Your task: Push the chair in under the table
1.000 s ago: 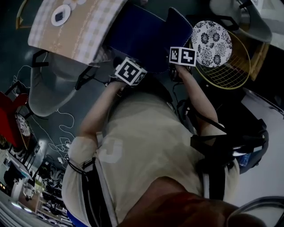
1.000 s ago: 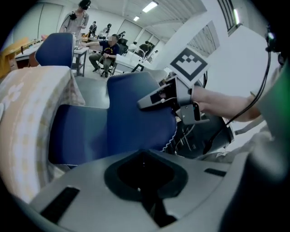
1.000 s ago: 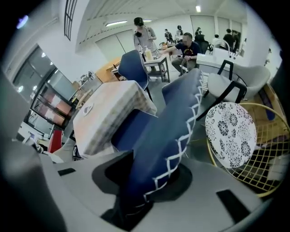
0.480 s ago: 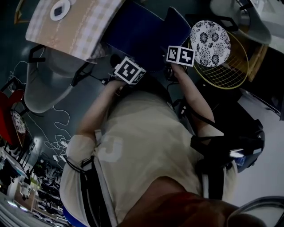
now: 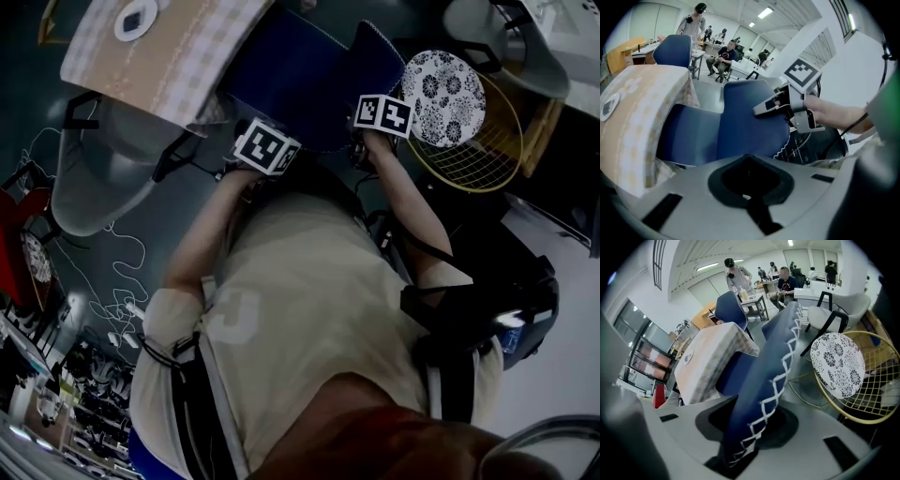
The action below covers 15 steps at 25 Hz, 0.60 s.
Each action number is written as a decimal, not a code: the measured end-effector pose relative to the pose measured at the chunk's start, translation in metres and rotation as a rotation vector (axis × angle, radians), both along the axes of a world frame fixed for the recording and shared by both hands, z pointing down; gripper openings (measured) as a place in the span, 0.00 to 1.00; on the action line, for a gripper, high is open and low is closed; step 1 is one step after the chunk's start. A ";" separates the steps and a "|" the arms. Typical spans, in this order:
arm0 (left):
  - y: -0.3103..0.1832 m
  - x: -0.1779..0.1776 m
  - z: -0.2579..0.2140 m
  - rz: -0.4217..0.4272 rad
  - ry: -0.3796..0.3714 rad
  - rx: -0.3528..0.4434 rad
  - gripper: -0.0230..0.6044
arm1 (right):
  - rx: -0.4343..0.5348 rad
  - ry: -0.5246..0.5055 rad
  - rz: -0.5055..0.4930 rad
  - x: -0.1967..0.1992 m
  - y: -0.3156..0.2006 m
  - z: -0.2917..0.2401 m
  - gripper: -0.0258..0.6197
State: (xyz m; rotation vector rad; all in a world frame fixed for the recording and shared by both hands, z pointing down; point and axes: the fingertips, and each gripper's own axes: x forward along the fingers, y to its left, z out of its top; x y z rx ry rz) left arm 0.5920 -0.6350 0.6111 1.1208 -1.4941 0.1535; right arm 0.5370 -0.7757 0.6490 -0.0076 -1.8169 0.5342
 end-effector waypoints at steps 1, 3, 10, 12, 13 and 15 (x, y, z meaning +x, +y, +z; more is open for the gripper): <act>0.002 -0.001 0.000 -0.010 -0.004 0.000 0.05 | 0.000 0.001 0.004 0.000 0.000 0.000 0.24; 0.005 -0.004 -0.002 -0.029 -0.008 0.001 0.05 | -0.001 0.002 0.014 0.000 0.000 0.001 0.23; 0.005 -0.012 -0.007 -0.034 -0.018 0.009 0.05 | -0.004 0.011 0.060 0.006 -0.009 -0.002 0.20; 0.007 -0.014 -0.007 -0.038 -0.023 0.008 0.05 | -0.001 0.014 0.070 0.011 -0.014 -0.002 0.19; 0.008 -0.016 -0.007 -0.042 -0.025 0.007 0.05 | 0.000 0.016 0.071 0.013 -0.017 -0.001 0.19; 0.008 -0.018 -0.007 -0.046 -0.026 0.004 0.05 | -0.001 0.019 0.075 0.017 -0.023 -0.001 0.19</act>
